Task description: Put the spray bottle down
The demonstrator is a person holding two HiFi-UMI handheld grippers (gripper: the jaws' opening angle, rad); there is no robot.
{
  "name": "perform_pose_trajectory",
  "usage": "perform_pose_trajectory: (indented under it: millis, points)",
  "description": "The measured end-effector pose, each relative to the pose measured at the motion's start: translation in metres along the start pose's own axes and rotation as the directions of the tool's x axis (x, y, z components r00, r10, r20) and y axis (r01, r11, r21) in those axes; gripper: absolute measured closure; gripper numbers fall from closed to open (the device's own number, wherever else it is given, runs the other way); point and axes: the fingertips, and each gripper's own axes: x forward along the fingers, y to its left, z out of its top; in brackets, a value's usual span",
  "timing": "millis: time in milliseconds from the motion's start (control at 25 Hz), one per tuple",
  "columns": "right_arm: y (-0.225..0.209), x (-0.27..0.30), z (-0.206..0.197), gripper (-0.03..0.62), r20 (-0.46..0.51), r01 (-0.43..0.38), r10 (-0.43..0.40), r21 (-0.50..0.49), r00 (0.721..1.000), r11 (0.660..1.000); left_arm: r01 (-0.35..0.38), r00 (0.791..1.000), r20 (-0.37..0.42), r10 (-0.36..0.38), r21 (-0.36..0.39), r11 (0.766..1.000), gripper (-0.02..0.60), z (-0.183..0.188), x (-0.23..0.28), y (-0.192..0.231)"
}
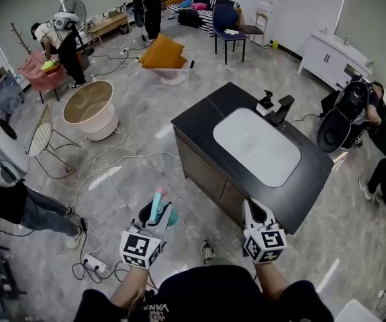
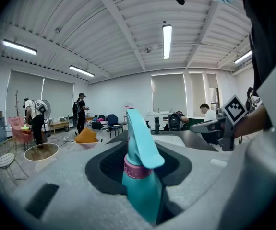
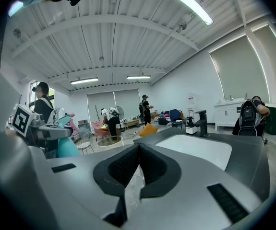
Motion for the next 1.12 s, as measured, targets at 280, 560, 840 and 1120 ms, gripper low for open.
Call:
perform_pose_trajectory:
  millis: [280,560,840,1120]
  points:
    - [-0.038,0.055,0.019,0.594,0.012,-0.011,0.011,-0.006,1.0,1.0,-0.033,0.999,0.019,0.033,0.004,0.999,0.439,0.014,0.061,0.027]
    - [-0.054,0.097,0.024,0.594,-0.001,-0.025,0.025,-0.001,1.0,1.0,-0.065,0.998,0.008,0.065,-0.009,0.998,0.439,0.014,0.089,0.051]
    - [-0.054,0.138,0.028,0.594,-0.012,-0.034,0.034,0.007,0.999,0.999,-0.078,0.997,-0.017,0.078,-0.017,0.997,0.439,0.009,0.113,0.084]
    - [-0.061,0.169,0.047,0.594,-0.003,0.08,-0.08,0.029,0.997,0.996,0.029,1.0,-0.008,-0.029,0.0,1.0,0.439,0.029,0.162,0.122]
